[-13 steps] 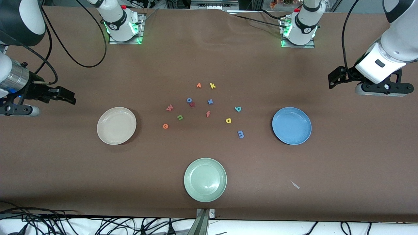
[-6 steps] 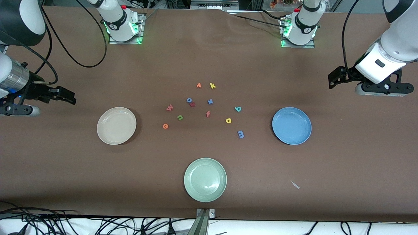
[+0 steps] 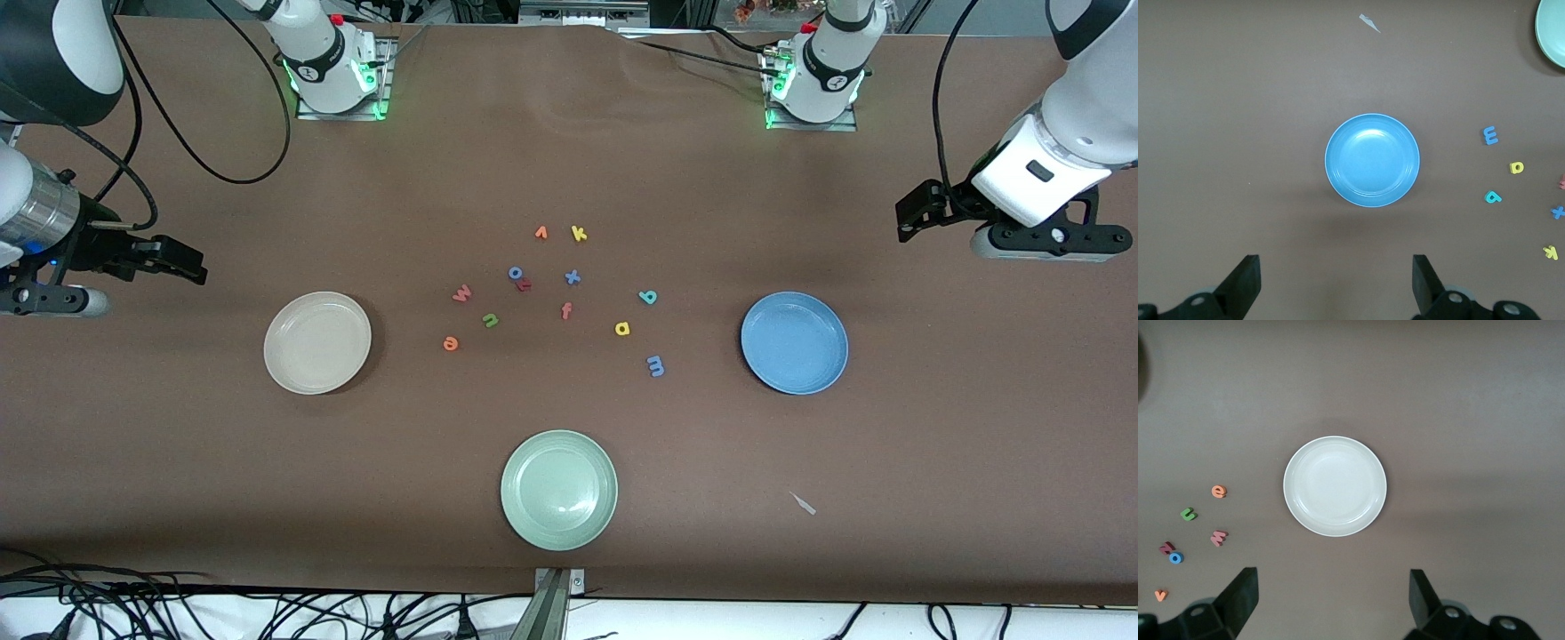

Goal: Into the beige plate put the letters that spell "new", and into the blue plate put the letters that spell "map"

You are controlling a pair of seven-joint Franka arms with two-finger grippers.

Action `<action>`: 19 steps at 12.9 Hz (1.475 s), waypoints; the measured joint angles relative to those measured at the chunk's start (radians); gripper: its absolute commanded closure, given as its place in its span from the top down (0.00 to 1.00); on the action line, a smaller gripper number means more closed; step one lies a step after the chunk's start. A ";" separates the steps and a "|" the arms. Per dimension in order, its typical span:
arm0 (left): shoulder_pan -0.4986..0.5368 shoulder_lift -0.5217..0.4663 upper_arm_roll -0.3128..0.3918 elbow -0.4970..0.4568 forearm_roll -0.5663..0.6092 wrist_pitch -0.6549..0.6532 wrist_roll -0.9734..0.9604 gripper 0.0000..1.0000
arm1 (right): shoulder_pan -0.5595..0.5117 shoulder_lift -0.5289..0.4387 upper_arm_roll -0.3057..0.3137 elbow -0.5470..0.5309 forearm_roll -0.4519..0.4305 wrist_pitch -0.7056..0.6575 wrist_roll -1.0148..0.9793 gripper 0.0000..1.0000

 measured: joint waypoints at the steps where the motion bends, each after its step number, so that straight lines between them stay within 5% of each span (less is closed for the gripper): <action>1: 0.001 0.000 0.002 0.004 0.000 -0.002 0.000 1.00 | -0.001 0.000 0.000 0.000 0.000 0.000 0.000 1.00; 19: 0.037 0.029 -0.015 0.061 -0.062 -0.036 -0.002 1.00 | 0.000 0.000 0.000 0.000 0.000 0.000 0.000 1.00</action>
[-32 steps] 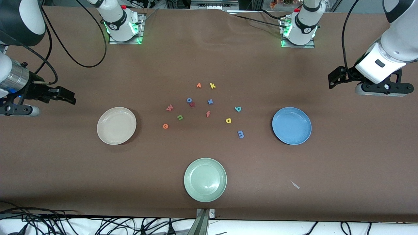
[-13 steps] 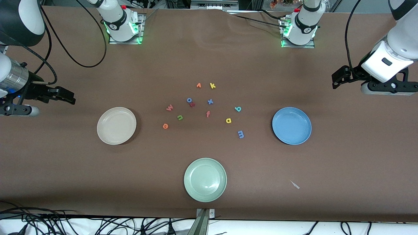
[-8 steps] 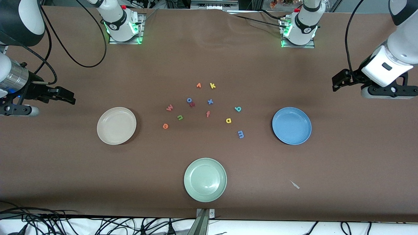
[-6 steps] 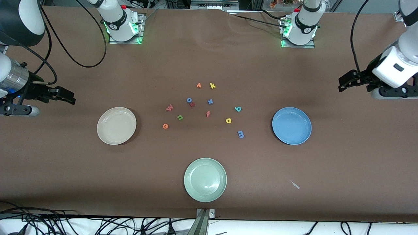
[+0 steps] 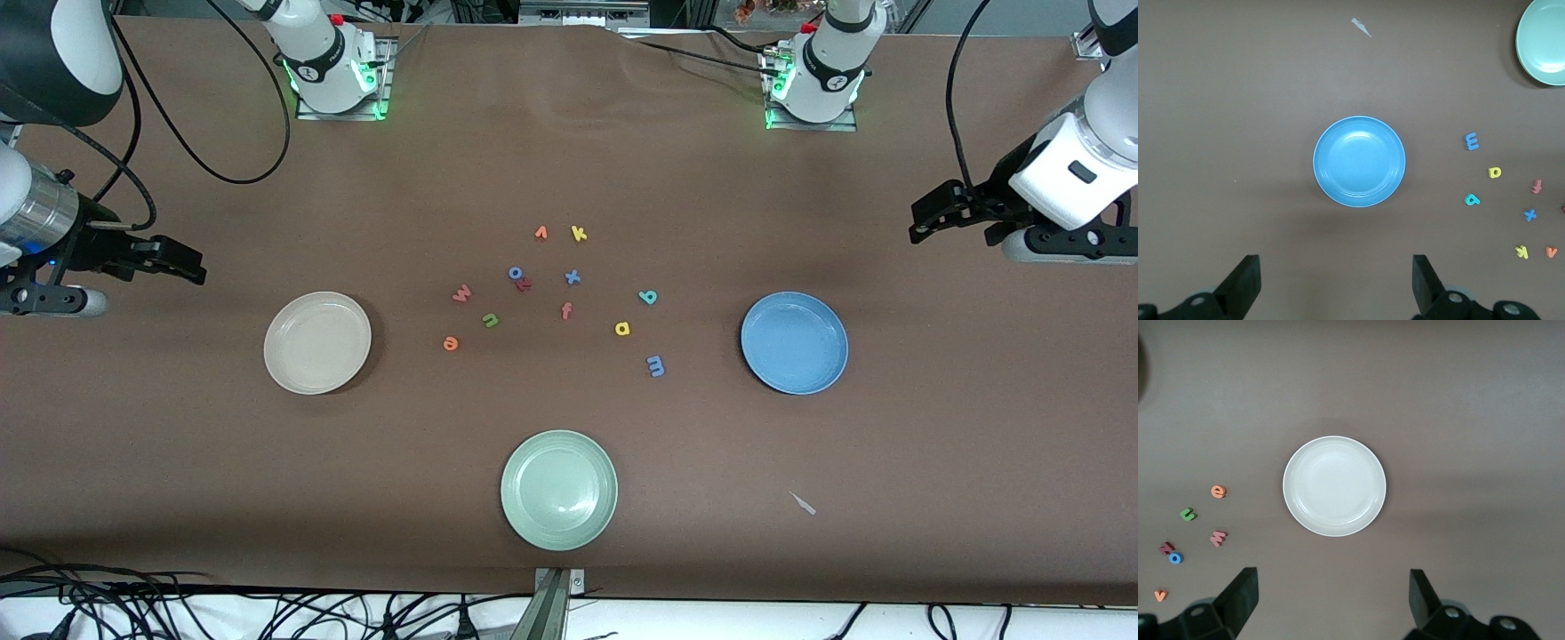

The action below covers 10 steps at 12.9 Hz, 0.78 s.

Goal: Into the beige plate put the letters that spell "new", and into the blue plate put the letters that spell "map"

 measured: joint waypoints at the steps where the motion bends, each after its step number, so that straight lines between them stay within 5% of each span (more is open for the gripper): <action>1: -0.005 0.001 -0.004 0.000 0.000 0.000 0.000 1.00 | 0.000 0.000 0.000 0.000 0.000 0.000 0.000 1.00; 10: -0.081 0.040 -0.012 0.002 0.003 -0.002 0.000 1.00 | 0.000 0.001 0.000 0.000 0.000 0.000 0.000 1.00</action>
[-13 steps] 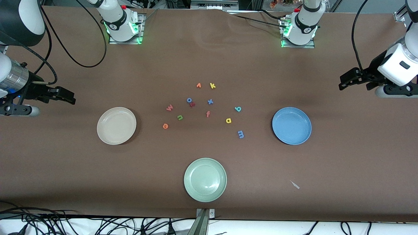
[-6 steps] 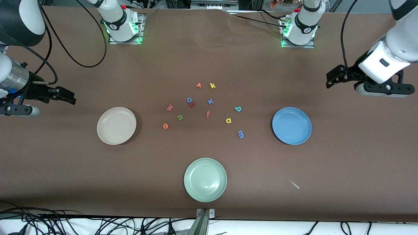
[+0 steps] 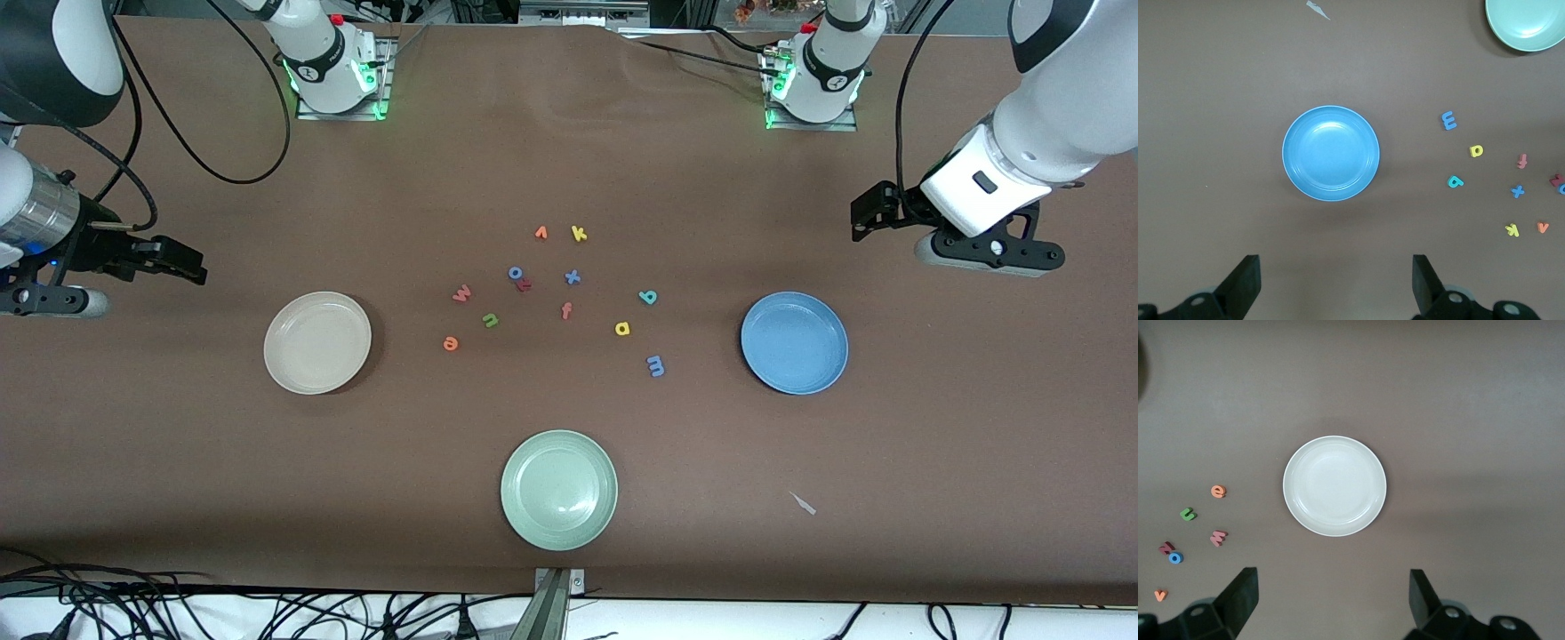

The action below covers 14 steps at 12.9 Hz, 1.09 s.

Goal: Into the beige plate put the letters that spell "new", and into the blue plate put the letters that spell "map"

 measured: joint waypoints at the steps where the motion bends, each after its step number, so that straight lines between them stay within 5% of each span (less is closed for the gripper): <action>1: 0.000 0.002 0.000 0.000 0.007 0.000 0.000 1.00 | 0.000 0.000 0.000 0.000 0.000 0.000 0.000 1.00; 14: -0.013 0.006 -0.003 0.034 0.038 -0.045 0.013 1.00 | -0.001 0.000 0.000 0.000 0.000 0.000 0.000 1.00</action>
